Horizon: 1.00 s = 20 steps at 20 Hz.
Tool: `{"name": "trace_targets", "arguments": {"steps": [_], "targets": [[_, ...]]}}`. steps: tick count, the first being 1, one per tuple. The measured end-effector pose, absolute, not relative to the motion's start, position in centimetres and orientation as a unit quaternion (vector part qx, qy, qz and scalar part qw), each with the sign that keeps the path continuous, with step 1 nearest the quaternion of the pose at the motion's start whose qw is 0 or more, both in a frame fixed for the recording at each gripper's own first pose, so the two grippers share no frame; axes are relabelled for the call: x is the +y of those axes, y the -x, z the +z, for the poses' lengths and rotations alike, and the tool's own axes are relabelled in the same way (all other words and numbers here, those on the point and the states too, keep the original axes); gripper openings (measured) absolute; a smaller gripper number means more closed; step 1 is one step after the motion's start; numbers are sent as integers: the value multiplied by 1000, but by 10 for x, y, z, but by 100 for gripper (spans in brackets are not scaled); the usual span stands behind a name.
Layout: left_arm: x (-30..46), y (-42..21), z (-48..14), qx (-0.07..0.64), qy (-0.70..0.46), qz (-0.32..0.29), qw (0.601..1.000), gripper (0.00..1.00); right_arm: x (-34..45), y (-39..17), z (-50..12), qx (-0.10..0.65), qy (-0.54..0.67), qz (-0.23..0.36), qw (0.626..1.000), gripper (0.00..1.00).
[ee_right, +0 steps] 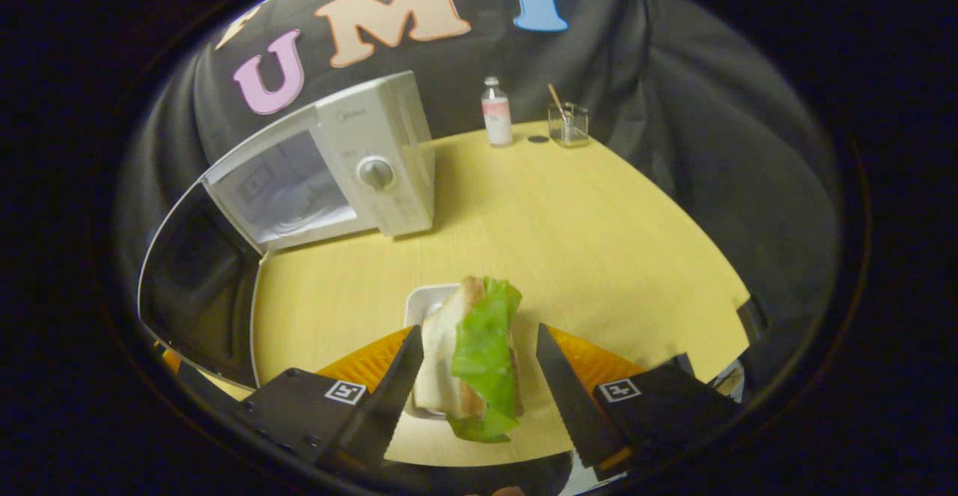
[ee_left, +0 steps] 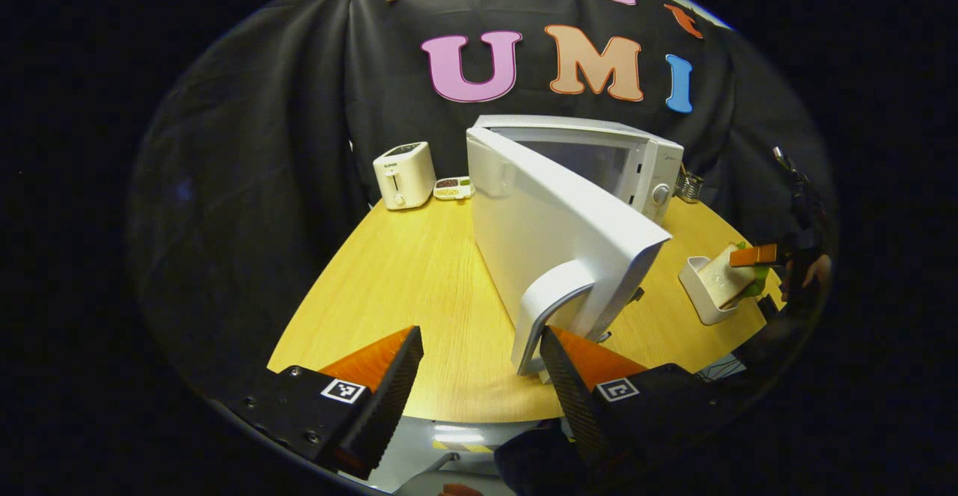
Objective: Open the microwave oven with the left hand, put the food in, and close the microwave oven.
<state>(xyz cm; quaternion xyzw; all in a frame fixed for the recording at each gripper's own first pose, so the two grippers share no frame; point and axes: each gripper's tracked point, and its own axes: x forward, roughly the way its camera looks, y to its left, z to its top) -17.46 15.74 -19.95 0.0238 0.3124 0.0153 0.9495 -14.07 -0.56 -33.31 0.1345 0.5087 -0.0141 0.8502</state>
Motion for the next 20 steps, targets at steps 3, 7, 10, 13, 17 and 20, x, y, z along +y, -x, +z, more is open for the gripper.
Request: {"name": "trace_targets", "arguments": {"steps": [3,7,10,13,17,20], "targets": [[170,179,-170,292,-32,51,955,94,3,153,-347,538,-159,-11,828,91],[180,164,-102,219,-24,93,971,93,12,149,-349,540,-157,8,827,80],[180,143,-53,153,-34,109,982,93,16,149,-343,543,-146,26,826,60],[169,120,-18,92,-23,116,989,92,25,148,-338,553,-175,32,814,47],[147,89,-9,68,8,112,991,92,30,146,-333,554,-164,34,815,33],[138,77,-9,77,21,104,991,92,30,140,-319,539,-148,47,828,33]]}}
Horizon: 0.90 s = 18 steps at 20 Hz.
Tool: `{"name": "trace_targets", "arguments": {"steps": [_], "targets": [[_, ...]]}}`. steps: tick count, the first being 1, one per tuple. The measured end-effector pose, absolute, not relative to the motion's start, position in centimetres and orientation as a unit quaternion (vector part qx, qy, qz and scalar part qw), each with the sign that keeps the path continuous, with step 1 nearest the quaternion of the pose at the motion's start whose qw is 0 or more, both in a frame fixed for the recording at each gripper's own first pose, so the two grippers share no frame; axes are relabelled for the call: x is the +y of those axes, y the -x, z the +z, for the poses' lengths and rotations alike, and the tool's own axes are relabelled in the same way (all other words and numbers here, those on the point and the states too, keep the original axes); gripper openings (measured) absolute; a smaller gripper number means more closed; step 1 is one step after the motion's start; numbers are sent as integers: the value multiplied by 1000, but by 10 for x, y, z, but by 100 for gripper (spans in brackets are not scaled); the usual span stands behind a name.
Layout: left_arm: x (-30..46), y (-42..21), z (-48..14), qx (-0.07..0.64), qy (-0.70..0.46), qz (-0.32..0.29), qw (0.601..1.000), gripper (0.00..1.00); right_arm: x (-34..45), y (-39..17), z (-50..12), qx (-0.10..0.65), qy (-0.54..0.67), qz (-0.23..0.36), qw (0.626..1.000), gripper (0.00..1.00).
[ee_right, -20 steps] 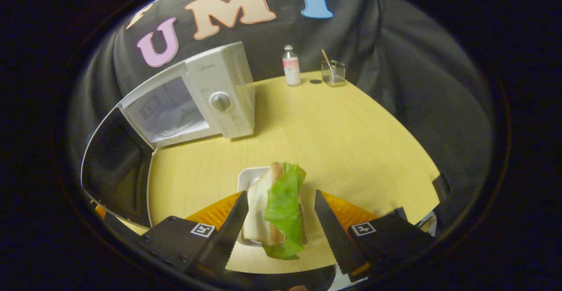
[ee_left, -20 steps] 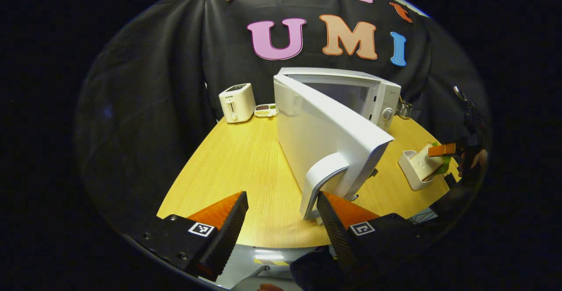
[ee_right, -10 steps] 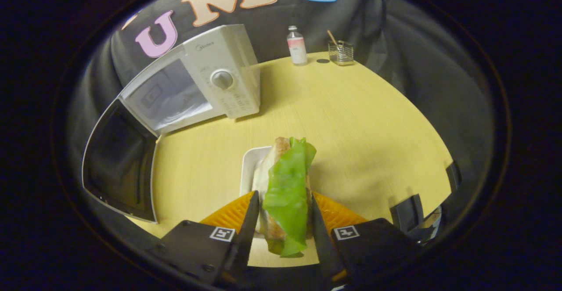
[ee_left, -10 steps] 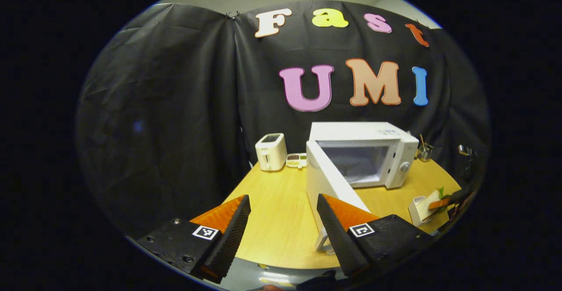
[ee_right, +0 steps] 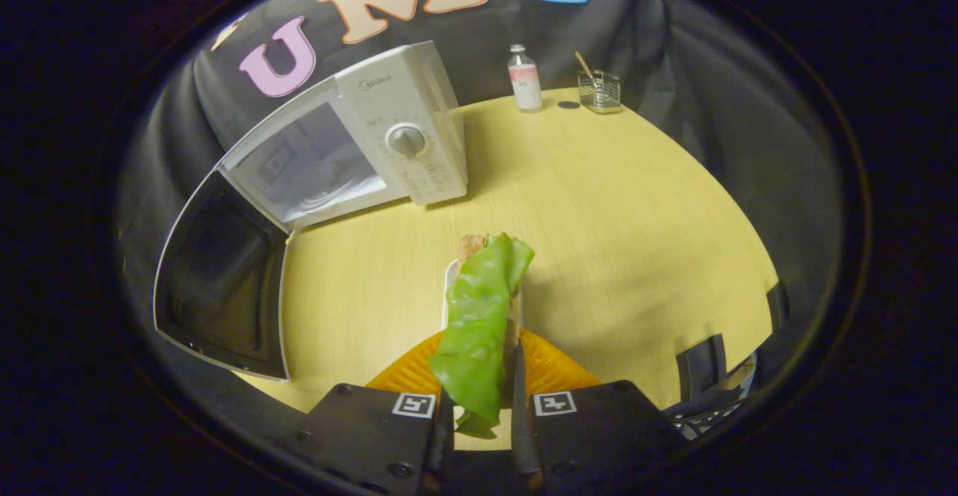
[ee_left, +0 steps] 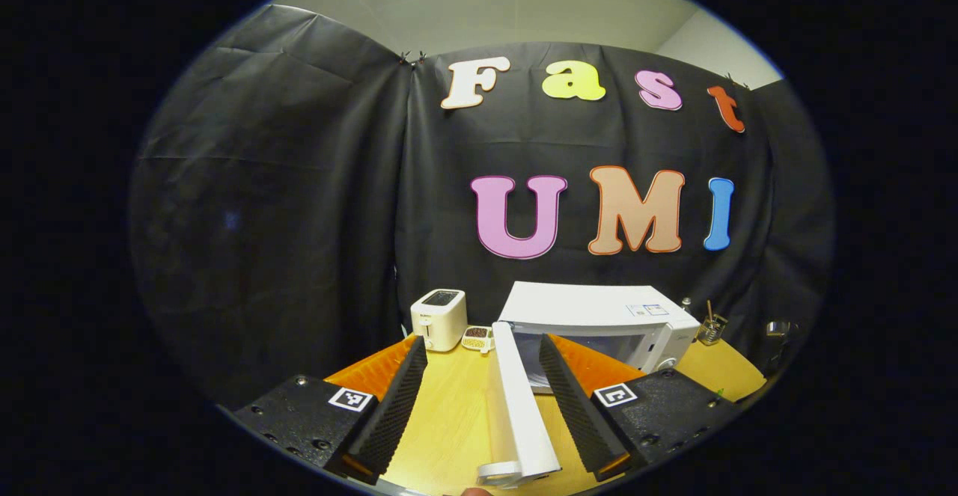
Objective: Open the microwave oven with the left hand, put the food in, and close the microwave oven.
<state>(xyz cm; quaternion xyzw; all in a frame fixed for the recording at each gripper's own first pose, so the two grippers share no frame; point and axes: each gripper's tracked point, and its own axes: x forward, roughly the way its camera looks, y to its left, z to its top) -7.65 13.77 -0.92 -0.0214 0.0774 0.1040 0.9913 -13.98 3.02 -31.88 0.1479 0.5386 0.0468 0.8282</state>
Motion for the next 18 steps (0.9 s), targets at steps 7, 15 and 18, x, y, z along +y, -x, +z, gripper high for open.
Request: {"name": "trace_targets", "arguments": {"steps": [7,15,18], "targets": [[123,60,-9,71,31,72,994,90,41,104,-272,498,-214,57,838,33],[120,63,-14,65,54,60,995,89,104,76,-256,509,-535,17,674,33],[120,69,-15,63,54,53,995,89,130,69,-258,511,-603,-14,612,33]]}}
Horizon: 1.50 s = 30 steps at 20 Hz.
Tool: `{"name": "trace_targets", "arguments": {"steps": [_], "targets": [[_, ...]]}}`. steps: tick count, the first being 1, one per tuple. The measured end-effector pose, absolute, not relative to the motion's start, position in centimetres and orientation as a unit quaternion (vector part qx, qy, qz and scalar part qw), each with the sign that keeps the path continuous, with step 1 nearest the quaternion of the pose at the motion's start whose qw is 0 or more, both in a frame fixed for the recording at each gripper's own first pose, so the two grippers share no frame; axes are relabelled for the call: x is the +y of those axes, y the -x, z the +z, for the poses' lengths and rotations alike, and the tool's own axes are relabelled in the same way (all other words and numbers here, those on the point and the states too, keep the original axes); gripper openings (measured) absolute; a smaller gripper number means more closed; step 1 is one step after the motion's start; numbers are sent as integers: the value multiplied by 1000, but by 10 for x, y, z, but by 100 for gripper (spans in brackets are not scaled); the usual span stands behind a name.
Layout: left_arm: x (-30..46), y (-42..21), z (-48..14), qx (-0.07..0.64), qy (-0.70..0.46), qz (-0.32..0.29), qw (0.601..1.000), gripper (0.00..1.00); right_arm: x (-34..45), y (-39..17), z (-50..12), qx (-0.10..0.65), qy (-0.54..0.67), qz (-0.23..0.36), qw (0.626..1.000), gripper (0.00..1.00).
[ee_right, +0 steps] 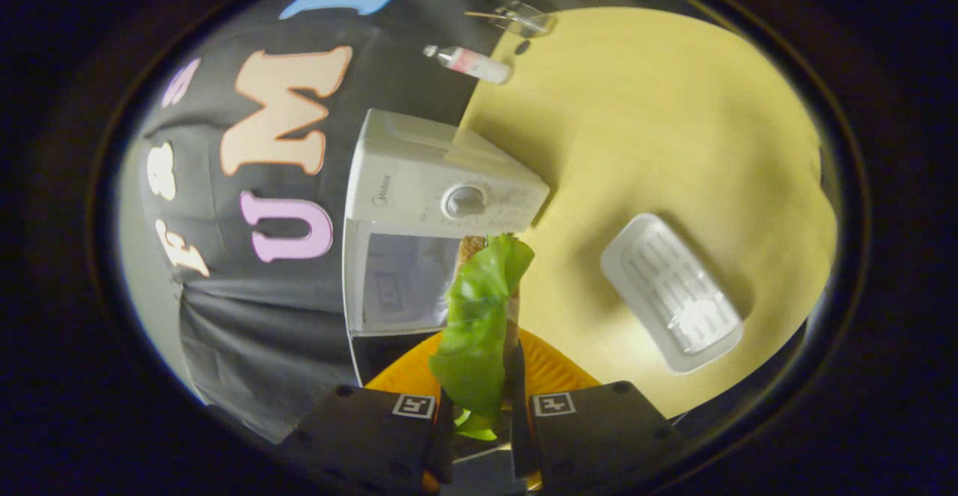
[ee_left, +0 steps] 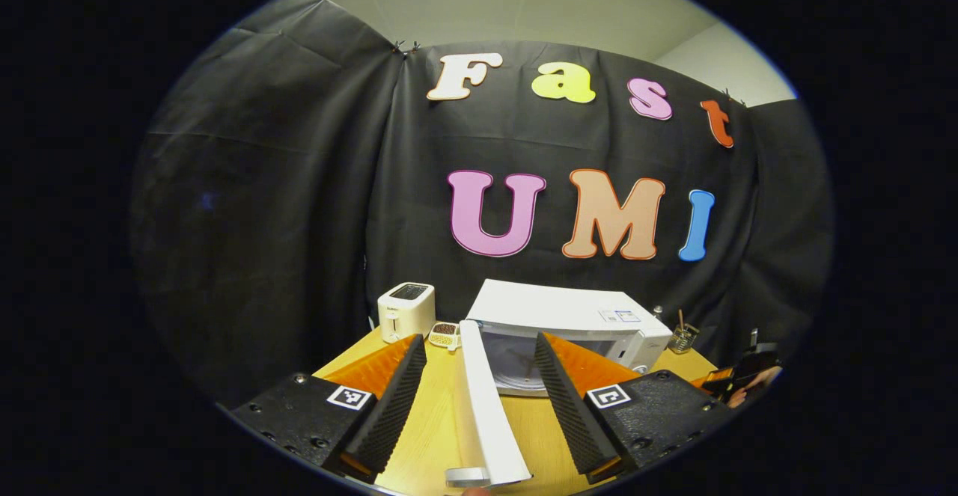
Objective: Open the microwave oven with the left hand, put the food in, and close the microwave oven.
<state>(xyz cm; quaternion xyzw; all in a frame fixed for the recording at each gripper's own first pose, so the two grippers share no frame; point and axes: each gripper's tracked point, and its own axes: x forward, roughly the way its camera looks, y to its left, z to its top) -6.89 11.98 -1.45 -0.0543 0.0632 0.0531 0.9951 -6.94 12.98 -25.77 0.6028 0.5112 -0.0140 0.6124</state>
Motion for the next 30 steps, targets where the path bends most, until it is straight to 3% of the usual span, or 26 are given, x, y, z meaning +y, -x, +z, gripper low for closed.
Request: {"name": "trace_targets", "arguments": {"steps": [2,6,15,16,17,20,21,22,23,24,26,27,29,30], "targets": [[126,71,-15,61,50,60,995,89,152,64,-256,512,-623,-22,591,28],[137,79,-16,61,46,74,994,89,198,38,-253,493,-649,-49,577,32],[177,106,-32,89,35,114,989,89,259,-37,-274,413,-620,-94,661,31],[180,110,-34,96,30,119,988,89,267,-43,-280,404,-618,-97,668,24],[184,111,-35,100,25,121,987,90,276,-46,-284,397,-616,-98,673,31],[184,116,-45,120,16,116,986,89,301,-59,-306,392,-616,-107,675,31],[183,115,-50,130,17,117,985,89,307,-64,-311,389,-615,-111,677,24],[183,115,-52,134,19,118,984,89,311,-71,-316,383,-616,-119,678,31],[184,116,-52,133,23,119,984,89,315,-78,-321,379,-619,-125,676,24],[181,114,-52,130,30,116,984,89,322,-82,-325,380,-625,-128,669,32],[176,111,-57,135,44,113,983,89,331,-89,-330,377,-634,-134,661,36],[179,109,-62,139,50,115,982,90,333,-95,-332,370,-636,-141,662,29],[181,103,-63,140,56,118,982,89,335,-108,-338,363,-635,-151,665,28],[181,100,-62,138,58,119,982,90,335,-115,-339,358,-636,-157,665,36]]}}
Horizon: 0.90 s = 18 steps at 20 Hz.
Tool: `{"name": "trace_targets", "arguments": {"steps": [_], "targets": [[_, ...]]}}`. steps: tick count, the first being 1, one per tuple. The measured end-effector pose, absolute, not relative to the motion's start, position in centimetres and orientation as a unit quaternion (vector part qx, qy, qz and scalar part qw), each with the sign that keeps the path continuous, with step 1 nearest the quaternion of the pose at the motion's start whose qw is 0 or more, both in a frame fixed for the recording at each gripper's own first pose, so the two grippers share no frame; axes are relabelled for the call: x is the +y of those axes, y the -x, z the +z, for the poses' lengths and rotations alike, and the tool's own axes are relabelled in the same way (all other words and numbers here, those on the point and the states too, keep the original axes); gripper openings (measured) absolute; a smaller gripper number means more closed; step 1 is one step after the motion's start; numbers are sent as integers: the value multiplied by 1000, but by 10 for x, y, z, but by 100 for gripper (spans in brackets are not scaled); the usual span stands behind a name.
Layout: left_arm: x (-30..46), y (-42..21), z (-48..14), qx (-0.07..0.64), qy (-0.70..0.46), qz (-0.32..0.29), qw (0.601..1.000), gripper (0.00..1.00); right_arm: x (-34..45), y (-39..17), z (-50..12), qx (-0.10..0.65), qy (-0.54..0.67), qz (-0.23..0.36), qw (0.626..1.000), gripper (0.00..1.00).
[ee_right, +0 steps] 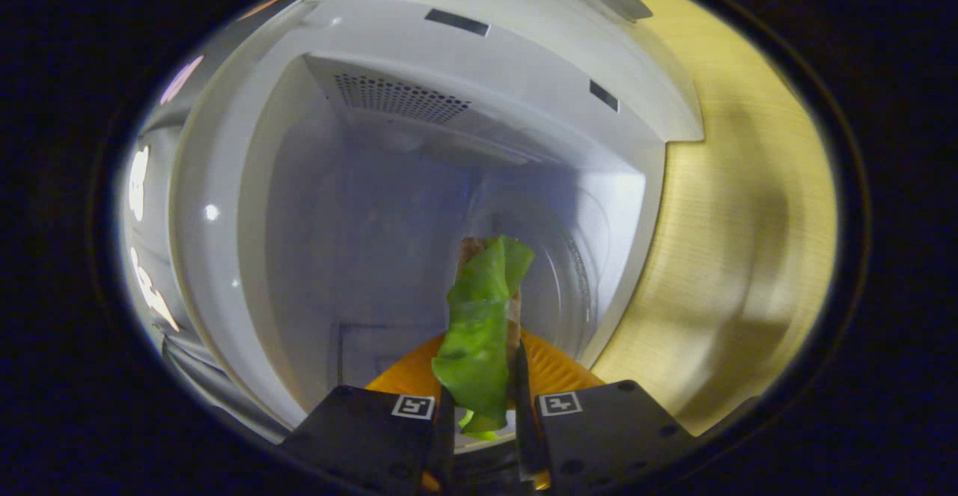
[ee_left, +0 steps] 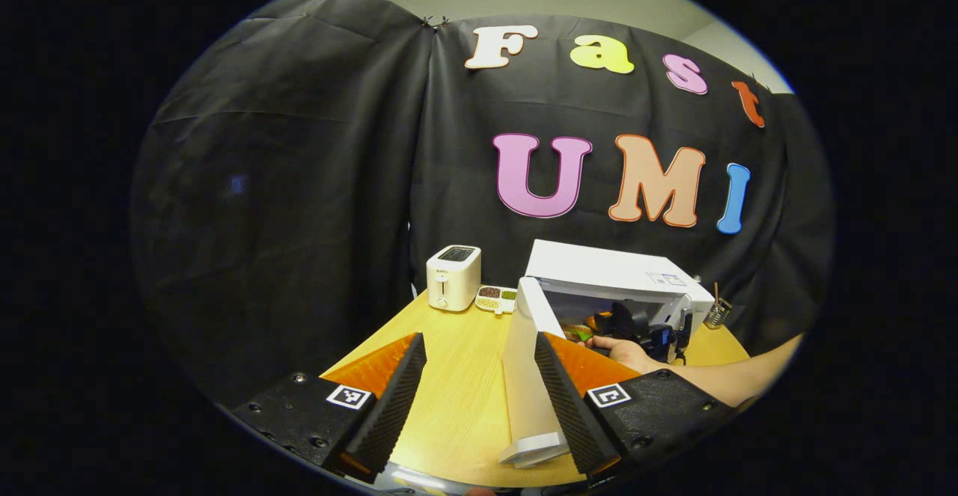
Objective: Open the microwave oven with the left hand, put the food in, and close the microwave oven.
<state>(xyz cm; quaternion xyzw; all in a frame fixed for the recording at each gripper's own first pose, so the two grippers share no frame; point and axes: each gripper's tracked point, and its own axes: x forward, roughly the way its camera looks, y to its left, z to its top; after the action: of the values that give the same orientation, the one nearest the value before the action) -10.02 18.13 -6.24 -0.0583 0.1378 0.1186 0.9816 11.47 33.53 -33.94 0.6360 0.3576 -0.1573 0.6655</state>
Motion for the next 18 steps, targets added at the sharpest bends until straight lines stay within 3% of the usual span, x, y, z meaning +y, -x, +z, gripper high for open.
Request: {"name": "trace_targets", "arguments": {"steps": [2,3,4,7,8,10,12,13,15,18], "targets": [[184,97,-64,136,63,122,981,90,336,-123,-343,346,-642,-171,662,36],[185,96,-67,138,67,125,980,89,338,-122,-346,352,-640,-174,660,28],[185,95,-68,139,72,127,979,89,341,-119,-351,363,-639,-178,654,28],[187,93,-70,139,81,130,978,90,345,-115,-358,383,-636,-185,644,77],[188,93,-71,140,81,131,978,89,340,-115,-357,381,-624,-188,656,76],[186,90,-72,140,85,131,978,90,336,-111,-354,391,-607,-194,664,85],[183,85,-73,141,93,128,977,93,336,-104,-352,407,-599,-190,662,86],[181,85,-76,142,98,126,977,93,336,-99,-351,416,-594,-188,662,91],[177,82,-75,139,107,121,977,93,337,-93,-346,429,-591,-185,657,86],[175,80,-75,136,107,115,978,93,338,-83,-342,448,-588,-177,650,87]]}}
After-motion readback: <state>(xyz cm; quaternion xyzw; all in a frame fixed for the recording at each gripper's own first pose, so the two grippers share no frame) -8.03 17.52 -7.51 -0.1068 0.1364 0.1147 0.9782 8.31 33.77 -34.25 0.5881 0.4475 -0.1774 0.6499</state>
